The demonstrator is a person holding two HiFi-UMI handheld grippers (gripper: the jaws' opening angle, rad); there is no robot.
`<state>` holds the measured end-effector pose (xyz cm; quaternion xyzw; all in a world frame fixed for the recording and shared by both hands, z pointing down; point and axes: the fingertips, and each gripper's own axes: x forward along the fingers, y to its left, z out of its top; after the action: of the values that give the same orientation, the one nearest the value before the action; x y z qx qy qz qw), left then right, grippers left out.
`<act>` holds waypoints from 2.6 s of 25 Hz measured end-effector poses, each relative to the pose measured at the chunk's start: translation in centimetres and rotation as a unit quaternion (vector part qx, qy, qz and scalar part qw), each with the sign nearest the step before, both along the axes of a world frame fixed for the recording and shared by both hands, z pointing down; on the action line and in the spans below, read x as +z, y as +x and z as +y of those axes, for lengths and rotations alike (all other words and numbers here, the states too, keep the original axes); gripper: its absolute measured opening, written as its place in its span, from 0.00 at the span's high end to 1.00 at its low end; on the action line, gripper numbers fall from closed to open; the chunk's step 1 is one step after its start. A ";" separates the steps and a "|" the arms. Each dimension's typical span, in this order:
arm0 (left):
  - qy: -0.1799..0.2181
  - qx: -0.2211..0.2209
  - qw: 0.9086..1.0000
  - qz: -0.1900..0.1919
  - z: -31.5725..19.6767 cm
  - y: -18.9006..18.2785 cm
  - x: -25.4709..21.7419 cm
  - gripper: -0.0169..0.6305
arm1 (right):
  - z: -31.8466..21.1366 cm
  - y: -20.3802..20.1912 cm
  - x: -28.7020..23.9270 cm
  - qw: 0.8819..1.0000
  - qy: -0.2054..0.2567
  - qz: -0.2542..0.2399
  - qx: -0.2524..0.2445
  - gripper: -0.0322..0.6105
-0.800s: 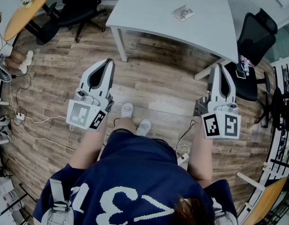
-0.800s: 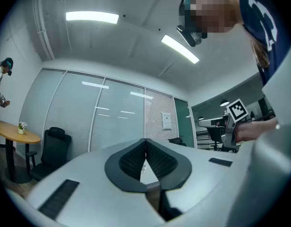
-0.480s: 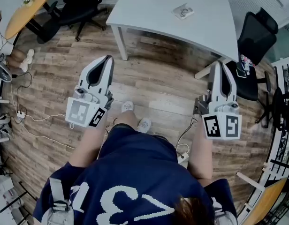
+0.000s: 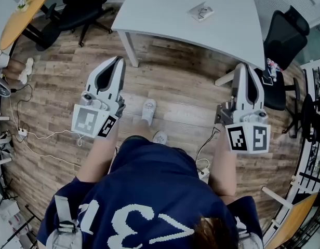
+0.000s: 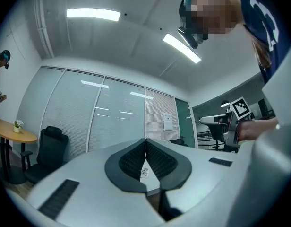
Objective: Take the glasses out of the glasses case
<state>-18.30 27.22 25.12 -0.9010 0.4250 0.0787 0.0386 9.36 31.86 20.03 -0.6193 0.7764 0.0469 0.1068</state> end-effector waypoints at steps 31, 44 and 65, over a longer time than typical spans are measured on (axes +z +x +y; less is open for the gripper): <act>-0.015 0.026 1.000 -0.003 -32.9 3.7 0.8 0.95 | -32.3 3.3 -0.7 1.000 0.002 -0.004 0.003 0.91; -0.004 -0.025 1.000 0.013 -48.1 12.8 -0.7 0.95 | -50.4 12.9 -2.3 0.999 0.005 0.008 -0.043 0.91; -0.071 0.084 0.994 -0.012 -56.0 19.5 5.2 0.95 | -56.1 14.9 18.5 0.962 -0.270 0.011 0.043 0.90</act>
<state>1.15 -28.78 30.36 -0.9347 0.3521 0.0403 -0.0270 24.29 -24.21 38.50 -0.6571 0.7344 -0.1526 -0.0751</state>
